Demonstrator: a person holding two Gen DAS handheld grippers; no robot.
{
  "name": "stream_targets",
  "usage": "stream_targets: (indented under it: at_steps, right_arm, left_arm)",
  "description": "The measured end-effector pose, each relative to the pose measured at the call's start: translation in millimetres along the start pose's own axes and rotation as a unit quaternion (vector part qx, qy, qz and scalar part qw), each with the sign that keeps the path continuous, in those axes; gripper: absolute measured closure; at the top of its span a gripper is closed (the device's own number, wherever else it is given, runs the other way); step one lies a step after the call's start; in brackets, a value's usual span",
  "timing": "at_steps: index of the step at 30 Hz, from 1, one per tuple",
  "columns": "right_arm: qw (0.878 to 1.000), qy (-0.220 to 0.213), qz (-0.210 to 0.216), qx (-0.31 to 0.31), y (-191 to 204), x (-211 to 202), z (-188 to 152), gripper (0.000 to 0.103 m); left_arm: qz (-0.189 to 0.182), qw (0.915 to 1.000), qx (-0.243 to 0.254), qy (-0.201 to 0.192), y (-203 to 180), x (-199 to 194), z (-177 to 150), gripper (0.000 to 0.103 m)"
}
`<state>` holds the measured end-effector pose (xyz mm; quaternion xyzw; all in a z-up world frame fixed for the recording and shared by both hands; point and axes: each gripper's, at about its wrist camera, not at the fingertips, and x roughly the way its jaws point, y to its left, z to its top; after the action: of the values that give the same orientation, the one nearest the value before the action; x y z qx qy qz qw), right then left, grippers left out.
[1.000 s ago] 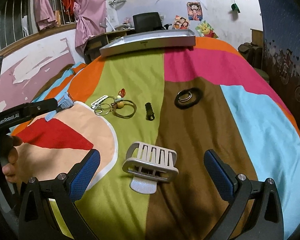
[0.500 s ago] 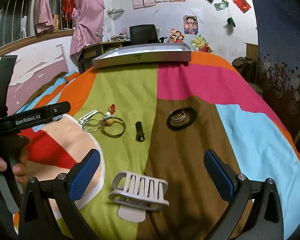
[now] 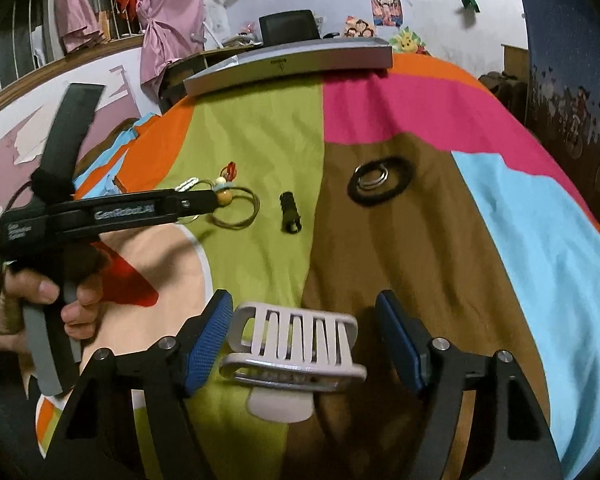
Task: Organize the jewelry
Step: 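Grasp the white claw clip with the right tool while the left tool approaches the yellow-bead charm, then close the left tool on the yellow-bead charm's cord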
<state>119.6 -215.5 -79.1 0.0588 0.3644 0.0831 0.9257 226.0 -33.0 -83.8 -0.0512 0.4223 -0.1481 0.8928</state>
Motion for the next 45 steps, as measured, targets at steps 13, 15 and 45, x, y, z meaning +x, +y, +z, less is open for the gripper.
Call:
stream_targets:
  at_steps: [13,15,45]
  right_arm:
    - [1.000,0.020,0.008,0.008,2.0,4.3,-7.8,0.042]
    - [1.000,0.018,0.012,0.008,2.6,5.2,-6.7,0.042]
    - [0.998,-0.057,0.018,0.015,-5.6,-16.3,40.1,0.042]
  left_arm:
    - [-0.052,0.9953,-0.067,0.046,4.9,35.3,2.1,0.089]
    - [-0.054,0.9952,-0.065,0.049,2.5,35.8,0.6,0.094]
    - [-0.119,0.9896,-0.011,0.081,-17.3,-43.0,6.9,0.100]
